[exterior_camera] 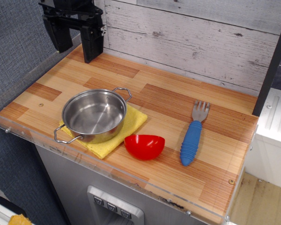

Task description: Place the pot on top of the cloth.

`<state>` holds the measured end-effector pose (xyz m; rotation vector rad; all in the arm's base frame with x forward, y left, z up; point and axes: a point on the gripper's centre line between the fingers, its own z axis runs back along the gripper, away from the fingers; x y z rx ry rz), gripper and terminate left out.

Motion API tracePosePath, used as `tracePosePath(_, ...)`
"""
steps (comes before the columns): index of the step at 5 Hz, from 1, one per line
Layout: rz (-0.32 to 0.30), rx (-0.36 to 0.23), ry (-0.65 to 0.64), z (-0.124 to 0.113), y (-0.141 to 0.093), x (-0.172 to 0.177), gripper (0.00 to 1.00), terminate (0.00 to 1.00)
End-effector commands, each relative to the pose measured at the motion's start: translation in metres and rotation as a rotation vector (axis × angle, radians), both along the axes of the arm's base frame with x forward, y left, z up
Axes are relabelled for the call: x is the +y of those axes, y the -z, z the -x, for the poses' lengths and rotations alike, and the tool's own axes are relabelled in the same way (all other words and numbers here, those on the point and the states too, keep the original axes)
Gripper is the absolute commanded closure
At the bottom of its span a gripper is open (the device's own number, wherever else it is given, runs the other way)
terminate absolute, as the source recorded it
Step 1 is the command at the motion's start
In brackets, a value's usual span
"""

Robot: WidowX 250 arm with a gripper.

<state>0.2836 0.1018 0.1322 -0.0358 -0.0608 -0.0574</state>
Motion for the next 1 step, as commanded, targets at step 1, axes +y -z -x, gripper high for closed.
tracePosePath(1,-0.019,-0.041,0.014,0.0021,-0.0115,0.0046,0.0,1.0)
